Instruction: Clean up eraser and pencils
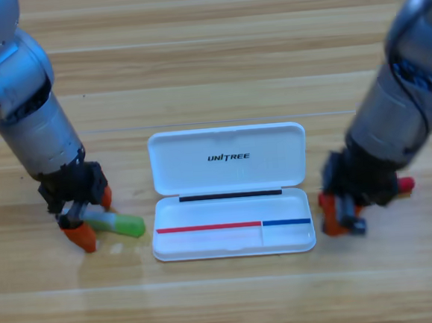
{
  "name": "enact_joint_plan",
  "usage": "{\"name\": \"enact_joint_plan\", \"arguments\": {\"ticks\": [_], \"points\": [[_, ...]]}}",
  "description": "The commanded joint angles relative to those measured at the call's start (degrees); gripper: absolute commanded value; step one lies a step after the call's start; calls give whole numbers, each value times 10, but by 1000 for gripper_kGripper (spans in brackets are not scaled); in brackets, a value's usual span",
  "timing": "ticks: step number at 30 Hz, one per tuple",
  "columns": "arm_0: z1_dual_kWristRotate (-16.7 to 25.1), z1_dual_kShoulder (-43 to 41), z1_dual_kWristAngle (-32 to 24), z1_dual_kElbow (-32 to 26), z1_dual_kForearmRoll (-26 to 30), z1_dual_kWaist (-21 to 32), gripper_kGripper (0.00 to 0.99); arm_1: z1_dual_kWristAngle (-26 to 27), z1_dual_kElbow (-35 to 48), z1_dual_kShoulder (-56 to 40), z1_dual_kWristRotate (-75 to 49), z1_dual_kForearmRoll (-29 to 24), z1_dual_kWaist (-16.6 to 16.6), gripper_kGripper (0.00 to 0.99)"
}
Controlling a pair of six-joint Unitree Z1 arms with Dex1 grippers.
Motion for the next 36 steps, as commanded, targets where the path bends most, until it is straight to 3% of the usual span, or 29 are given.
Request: {"name": "enact_joint_plan", "arguments": {"ticks": [1, 4, 5, 15, 25, 30, 31, 34, 36], "points": [[24, 17, -15, 20, -16, 11, 448, -35, -51, 66, -25, 35, 51, 0], [37, 21, -15, 18, -16, 11, 61, -35, -90, 84, -31, 58, 59, 0], [37, 21, -14, 17, -16, 11, 0, -35, -100, 91, -32, 63, 61, 0], [35, -4, 2, -5, 15, 12, 0, -35, -161, 147, -40, 69, 64, 0], [-24, -89, -19, -126, 171, 16, 0, -51, -176, 161, -42, 69, 58, 0], [-50, -107, -20, -164, 219, 15, 0, -57, -175, 161, -40, 69, 58, 0], [-52, -108, -20, -168, 225, 15, 0, -57, -175, 161, -40, 69, 58, 32], [-55, -108, -20, -168, 232, 15, 0, -66, -169, 155, -37, 69, 58, 543], [-56, -109, -21, -165, 232, 15, 0, -69, -165, 143, -32, 74, 58, 788]]}}
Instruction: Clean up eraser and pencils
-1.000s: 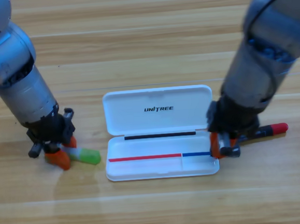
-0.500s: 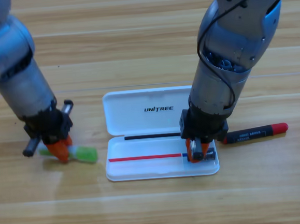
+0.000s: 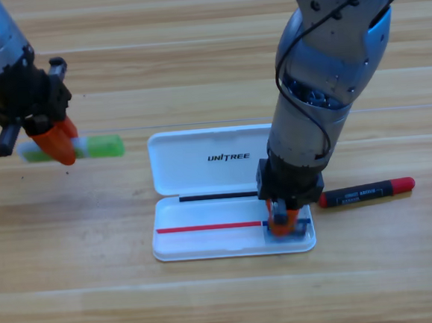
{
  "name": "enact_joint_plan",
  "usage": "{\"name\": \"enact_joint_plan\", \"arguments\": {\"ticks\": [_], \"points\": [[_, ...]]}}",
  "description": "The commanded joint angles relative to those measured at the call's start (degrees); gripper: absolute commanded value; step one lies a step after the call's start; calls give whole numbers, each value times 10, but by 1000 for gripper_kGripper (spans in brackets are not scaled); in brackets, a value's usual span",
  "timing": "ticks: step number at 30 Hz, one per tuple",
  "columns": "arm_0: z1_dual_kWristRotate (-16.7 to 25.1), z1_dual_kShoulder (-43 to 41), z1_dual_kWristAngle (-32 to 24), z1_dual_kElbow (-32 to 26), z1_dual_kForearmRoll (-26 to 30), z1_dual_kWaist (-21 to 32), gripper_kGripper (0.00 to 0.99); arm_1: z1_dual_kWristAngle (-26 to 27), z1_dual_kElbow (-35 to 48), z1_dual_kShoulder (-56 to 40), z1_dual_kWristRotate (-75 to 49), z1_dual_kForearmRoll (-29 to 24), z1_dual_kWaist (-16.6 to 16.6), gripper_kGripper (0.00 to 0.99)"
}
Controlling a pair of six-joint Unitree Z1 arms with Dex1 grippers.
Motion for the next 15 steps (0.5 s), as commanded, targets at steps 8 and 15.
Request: {"name": "enact_joint_plan", "arguments": {"ticks": [8, 15], "points": [[-11, 3, -13, 14, 9, 12, 0, -14, 50, -99, 5, 37, 10, 861], [-53, 3, -12, -18, 21, -17, 0, -23, 130, -175, -35, 37, -29, 862]]}}
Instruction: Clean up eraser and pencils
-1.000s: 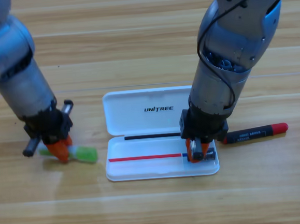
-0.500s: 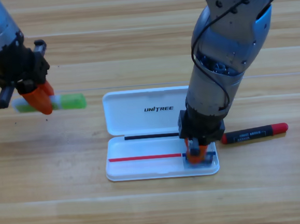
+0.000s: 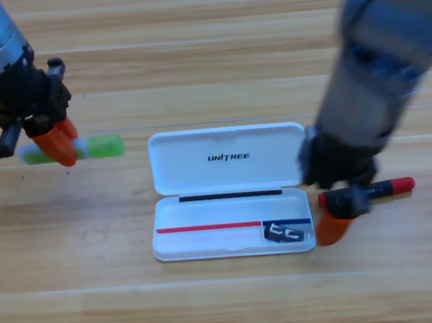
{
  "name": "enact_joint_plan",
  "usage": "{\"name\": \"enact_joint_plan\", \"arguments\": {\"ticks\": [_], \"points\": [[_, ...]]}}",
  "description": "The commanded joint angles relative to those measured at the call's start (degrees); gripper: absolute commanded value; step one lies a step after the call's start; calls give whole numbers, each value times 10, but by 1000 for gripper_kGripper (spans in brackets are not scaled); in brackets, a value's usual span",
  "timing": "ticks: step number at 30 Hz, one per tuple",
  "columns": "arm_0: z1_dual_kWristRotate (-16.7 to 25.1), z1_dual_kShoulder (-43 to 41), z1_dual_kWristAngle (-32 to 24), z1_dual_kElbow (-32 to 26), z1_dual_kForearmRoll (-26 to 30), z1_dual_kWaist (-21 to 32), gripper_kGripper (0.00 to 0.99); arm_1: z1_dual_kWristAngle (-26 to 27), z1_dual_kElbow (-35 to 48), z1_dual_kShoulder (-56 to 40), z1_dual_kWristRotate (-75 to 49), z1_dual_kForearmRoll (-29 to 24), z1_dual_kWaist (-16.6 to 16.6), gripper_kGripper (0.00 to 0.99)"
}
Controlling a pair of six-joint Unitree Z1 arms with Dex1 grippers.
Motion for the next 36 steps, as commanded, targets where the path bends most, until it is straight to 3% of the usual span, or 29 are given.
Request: {"name": "enact_joint_plan", "arguments": {"ticks": [1, 5, 11, 22, 27, 30, 36], "points": [[-42, 5, -7, -26, 19, -29, 0, -24, 68, -60, -41, 7, -40, 862], [-82, 28, -6, -55, 19, -80, 0, -56, 90, -18, -98, -5, -88, 861], [-128, 81, -13, -93, 18, -144, 0, -70, 90, 51, -151, -71, -136, 861], [-165, 180, -25, -132, 12, -176, 0, -57, 62, 101, -183, -106, -144, 853], [-176, 211, -31, -142, 12, -177, 0, -44, 57, 112, -192, -106, -144, 746], [-180, 223, -36, -147, 11, -178, 0, -36, 59, 114, -200, -105, -144, 583], [-186, 243, -40, -155, 11, -178, 0, -20, 66, 112, -217, -95, -144, 0]]}}
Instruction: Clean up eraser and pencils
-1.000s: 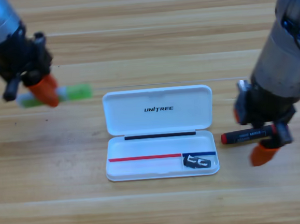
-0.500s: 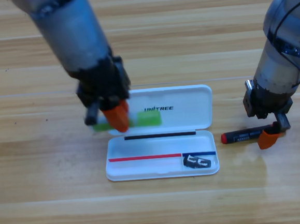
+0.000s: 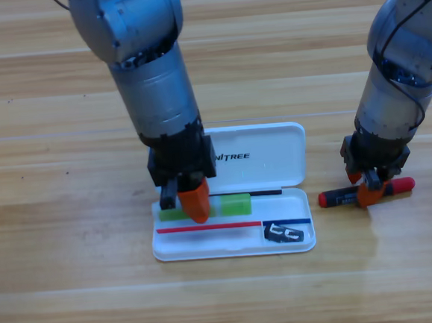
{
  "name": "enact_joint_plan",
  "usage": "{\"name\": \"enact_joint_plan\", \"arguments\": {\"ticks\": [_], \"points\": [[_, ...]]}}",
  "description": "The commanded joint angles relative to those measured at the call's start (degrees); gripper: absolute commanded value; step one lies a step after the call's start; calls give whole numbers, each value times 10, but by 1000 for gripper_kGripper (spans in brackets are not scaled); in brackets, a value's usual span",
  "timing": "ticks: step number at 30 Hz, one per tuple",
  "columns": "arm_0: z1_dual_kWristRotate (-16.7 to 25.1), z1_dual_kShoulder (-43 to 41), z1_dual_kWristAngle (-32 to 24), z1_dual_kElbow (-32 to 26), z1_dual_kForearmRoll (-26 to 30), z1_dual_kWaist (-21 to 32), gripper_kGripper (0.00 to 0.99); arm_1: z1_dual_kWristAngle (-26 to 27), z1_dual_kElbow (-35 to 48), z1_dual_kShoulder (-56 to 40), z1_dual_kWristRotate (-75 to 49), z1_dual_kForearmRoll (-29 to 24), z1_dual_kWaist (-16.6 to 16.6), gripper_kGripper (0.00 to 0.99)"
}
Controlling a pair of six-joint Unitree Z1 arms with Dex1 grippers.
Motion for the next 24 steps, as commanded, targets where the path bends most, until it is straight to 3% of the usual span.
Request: {"name": "enact_joint_plan", "arguments": {"ticks": [1, 18, 24], "points": [[-8, 46, -8, -10, -5, -12, 0, 20, 10, 38, -16, -2, -15, 0], [-20, 64, -14, 9, -22, -12, 0, 24, 26, -11, 3, 10, -12, 0], [-20, 65, -15, 15, -28, -12, 0, 21, 28, -50, 7, 35, 0, 0]]}}
